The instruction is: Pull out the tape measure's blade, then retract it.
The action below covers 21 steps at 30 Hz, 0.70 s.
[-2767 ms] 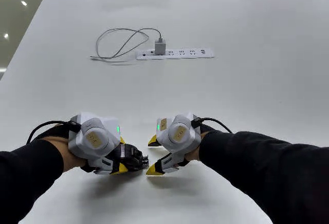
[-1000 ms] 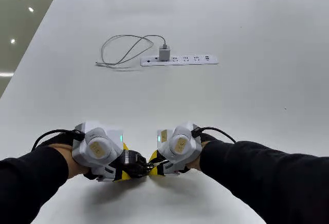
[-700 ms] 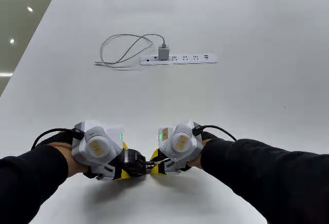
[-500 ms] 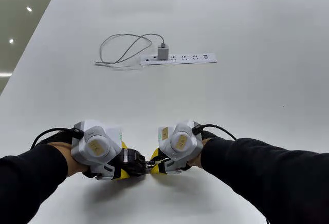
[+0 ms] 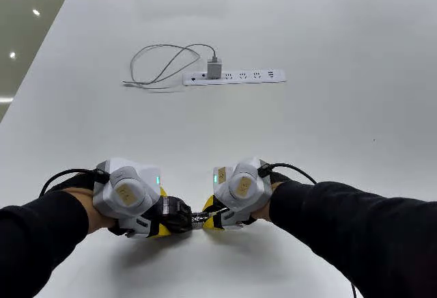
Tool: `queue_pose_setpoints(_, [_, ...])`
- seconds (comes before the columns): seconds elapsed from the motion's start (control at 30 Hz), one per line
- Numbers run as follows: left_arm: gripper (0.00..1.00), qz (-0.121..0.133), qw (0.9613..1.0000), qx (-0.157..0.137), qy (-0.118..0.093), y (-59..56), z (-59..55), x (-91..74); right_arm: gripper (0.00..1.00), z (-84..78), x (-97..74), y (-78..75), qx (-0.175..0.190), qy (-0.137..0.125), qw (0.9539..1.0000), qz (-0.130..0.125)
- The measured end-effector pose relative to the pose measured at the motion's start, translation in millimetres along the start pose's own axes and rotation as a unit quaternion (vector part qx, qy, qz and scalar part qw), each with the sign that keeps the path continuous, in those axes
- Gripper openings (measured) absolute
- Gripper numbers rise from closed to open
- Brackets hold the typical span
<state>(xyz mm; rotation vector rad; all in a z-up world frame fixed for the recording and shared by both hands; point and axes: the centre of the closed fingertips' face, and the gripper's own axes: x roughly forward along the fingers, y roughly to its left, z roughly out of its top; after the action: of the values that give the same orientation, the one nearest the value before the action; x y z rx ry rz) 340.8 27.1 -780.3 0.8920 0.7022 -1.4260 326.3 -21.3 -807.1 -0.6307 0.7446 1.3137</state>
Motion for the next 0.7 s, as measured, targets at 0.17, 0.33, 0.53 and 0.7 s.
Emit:
queue_pose_setpoints(0.17, [0.34,0.0,1.0,0.001,0.001,0.1,-0.4,0.2,0.1,-2.6,-2.7,0.1,0.002,0.002,1.0,0.0])
queue_pose_setpoints(0.33, [0.34,0.0,1.0,0.002,0.002,0.4,-0.6,0.5,0.1,-5.0,-5.0,-0.3,0.002,0.003,1.0,-0.001])
queue_pose_setpoints(0.53, [0.34,0.001,1.0,0.002,0.002,0.5,-0.9,0.4,0.1,-7.1,-6.4,-0.6,0.004,0.004,1.0,-0.002])
queue_pose_setpoints(0.7, [0.34,0.0,1.0,0.0,0.002,-0.1,-1.1,0.4,0.1,-9.3,-8.4,-0.6,0.006,0.005,1.0,-0.003])
